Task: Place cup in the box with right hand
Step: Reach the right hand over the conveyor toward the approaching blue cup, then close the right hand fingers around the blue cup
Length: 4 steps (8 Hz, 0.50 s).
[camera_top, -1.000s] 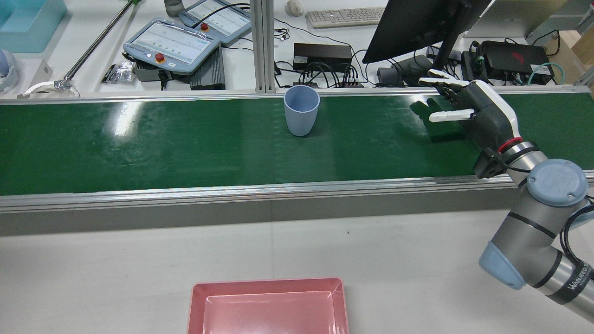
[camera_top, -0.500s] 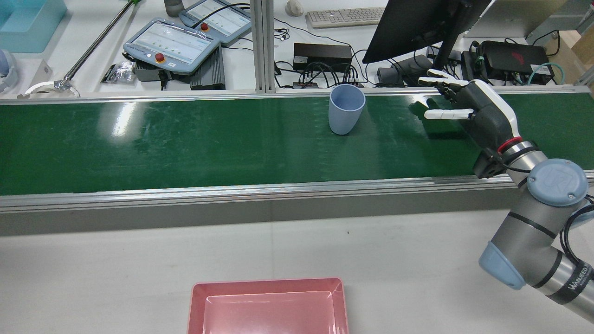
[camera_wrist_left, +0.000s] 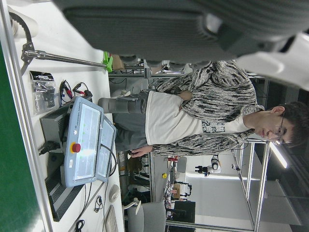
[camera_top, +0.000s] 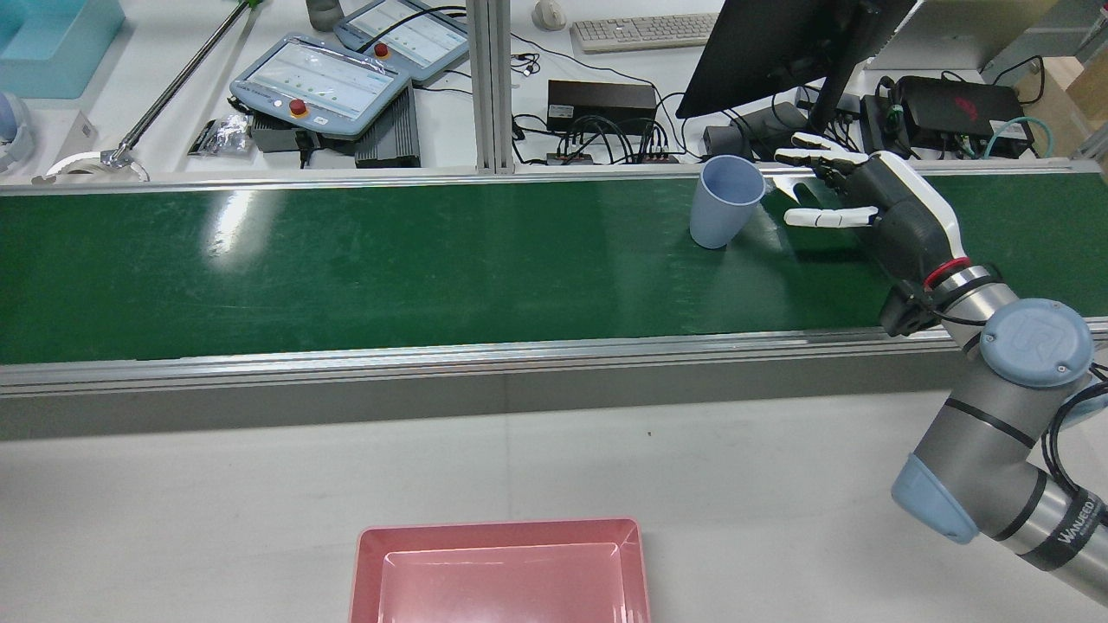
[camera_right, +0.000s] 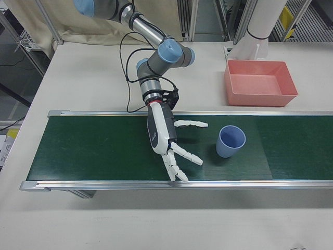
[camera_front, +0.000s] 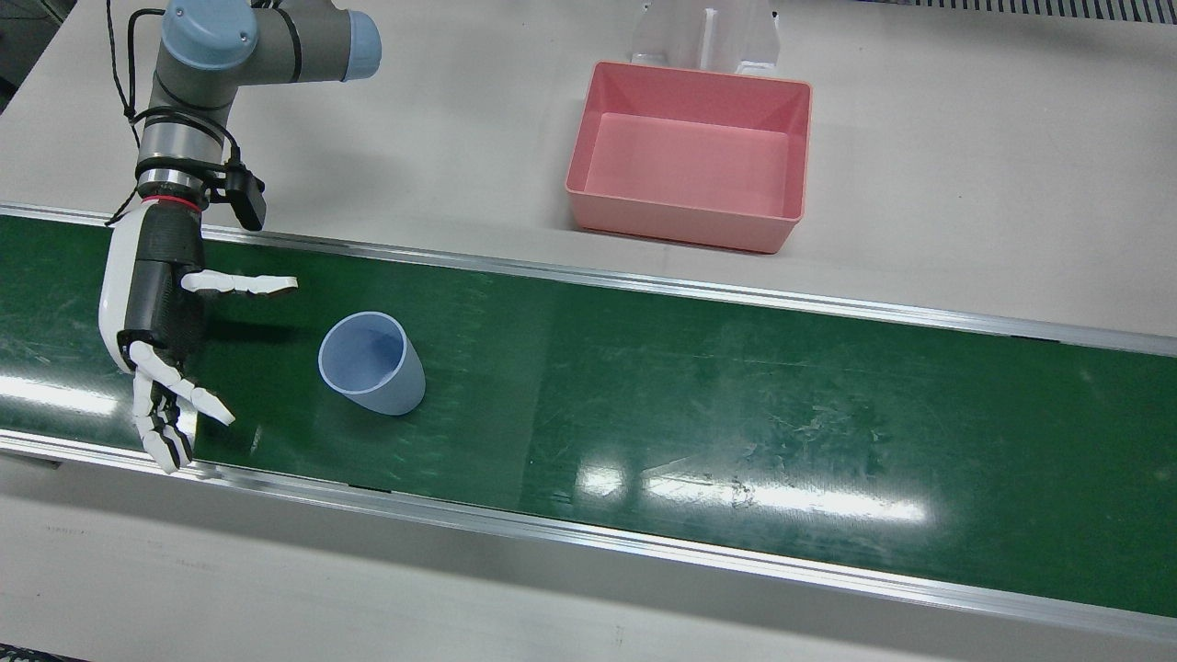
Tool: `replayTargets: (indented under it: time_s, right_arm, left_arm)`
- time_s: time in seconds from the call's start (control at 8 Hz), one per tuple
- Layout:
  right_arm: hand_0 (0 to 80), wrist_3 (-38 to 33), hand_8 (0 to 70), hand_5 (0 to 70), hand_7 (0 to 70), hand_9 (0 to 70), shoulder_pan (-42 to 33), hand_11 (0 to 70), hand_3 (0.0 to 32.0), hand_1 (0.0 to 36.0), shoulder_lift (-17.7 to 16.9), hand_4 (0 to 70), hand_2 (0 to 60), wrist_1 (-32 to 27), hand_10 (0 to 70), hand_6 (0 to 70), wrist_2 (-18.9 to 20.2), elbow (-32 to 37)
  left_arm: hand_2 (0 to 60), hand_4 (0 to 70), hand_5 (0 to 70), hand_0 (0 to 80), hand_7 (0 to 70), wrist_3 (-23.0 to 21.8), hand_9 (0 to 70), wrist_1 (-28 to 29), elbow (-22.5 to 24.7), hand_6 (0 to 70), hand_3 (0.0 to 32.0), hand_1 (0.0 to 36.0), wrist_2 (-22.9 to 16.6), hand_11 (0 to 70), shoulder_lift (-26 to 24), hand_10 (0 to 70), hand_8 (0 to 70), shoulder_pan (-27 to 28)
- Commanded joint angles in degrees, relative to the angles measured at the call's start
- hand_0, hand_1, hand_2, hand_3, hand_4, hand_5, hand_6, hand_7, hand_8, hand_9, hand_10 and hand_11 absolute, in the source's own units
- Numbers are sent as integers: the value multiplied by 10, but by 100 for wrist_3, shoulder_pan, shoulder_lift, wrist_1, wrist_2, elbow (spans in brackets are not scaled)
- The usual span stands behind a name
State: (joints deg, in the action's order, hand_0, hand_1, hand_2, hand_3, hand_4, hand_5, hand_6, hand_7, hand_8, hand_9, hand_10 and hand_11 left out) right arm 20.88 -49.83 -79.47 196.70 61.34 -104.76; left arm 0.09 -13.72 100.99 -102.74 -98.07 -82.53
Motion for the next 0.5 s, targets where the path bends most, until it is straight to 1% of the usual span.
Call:
replayTargets:
  time_s: [0.0,0.12,0.25,0.38]
  right_arm:
    - [526,48,99,64,195,181,87,70,0,182,2,174,130,0,35,59,0,8]
    - [529,82,99,64,196,181,88,71,0,172,2,188,97,0,36,59,0,17]
    - [521,65,103,64,203,187,88,75,0,191,11,172,166,0,40,61,0,17]
    - [548,57,106,65,211,193,70,80,0,148,2,236,0,35,42,63,-26,8]
  left_arm:
    - [0,0,0,0,0,0,0,-8,0,0,0,0,0,0,-2,0,0,0]
    - [0,0,0,0,0,0,0,1,0,0,0,0,0,0,-2,0,0,0]
    - [0,0,0,0,0,0,0,1,0,0,0,0,0,0,-2,0,0,0]
    - [0,0,0,0,0,0,0,-8,0,0,0,0,0,0,-2,0,0,0]
